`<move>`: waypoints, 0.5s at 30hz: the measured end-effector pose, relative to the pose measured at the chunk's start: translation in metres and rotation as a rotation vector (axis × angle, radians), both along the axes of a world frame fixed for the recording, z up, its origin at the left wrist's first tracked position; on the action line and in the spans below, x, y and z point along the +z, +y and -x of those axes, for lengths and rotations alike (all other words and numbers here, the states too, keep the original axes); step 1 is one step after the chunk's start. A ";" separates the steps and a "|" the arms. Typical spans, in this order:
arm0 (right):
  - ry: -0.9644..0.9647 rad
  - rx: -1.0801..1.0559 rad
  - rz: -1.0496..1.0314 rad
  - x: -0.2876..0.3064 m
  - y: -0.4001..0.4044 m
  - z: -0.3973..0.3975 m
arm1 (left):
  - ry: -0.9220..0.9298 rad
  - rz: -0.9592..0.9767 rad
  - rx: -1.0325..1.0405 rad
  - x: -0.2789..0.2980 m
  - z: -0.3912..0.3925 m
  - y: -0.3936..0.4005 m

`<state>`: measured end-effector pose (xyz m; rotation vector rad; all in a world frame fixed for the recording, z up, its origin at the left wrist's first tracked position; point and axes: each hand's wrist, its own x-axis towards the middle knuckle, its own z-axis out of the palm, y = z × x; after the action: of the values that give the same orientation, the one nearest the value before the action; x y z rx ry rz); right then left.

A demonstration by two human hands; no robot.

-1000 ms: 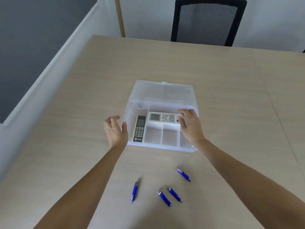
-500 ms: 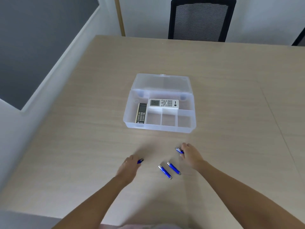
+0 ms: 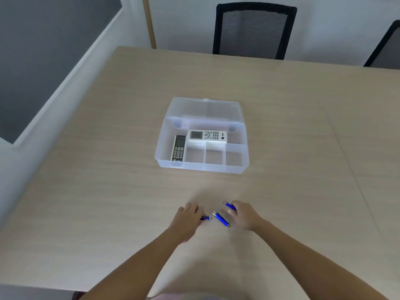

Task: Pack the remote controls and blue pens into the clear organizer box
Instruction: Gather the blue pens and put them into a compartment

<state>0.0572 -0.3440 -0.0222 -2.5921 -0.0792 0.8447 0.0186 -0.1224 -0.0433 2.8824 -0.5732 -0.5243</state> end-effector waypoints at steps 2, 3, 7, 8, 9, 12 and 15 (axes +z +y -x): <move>-0.032 0.064 0.038 -0.007 0.012 0.009 | -0.016 0.137 0.210 0.012 -0.009 0.010; -0.060 0.108 0.074 -0.011 0.019 0.012 | -0.046 0.183 0.309 0.020 -0.018 0.015; -0.144 0.251 0.274 -0.017 0.043 0.022 | -0.083 0.445 0.519 0.053 -0.066 0.018; -0.112 0.293 0.300 -0.012 0.047 0.022 | -0.070 0.537 0.551 0.060 -0.080 0.015; -0.116 0.293 0.302 -0.006 0.048 0.021 | -0.059 0.593 0.579 0.066 -0.094 0.012; -0.298 0.304 0.276 -0.002 0.041 0.001 | -0.006 0.720 0.703 0.072 -0.131 0.002; -0.390 0.041 0.069 0.009 0.024 -0.047 | 0.065 0.909 0.833 0.071 -0.151 -0.002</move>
<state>0.1038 -0.3196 -0.0133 -2.7939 -0.2181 0.3493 0.1696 -0.1240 0.0276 1.9448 0.3495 -0.1420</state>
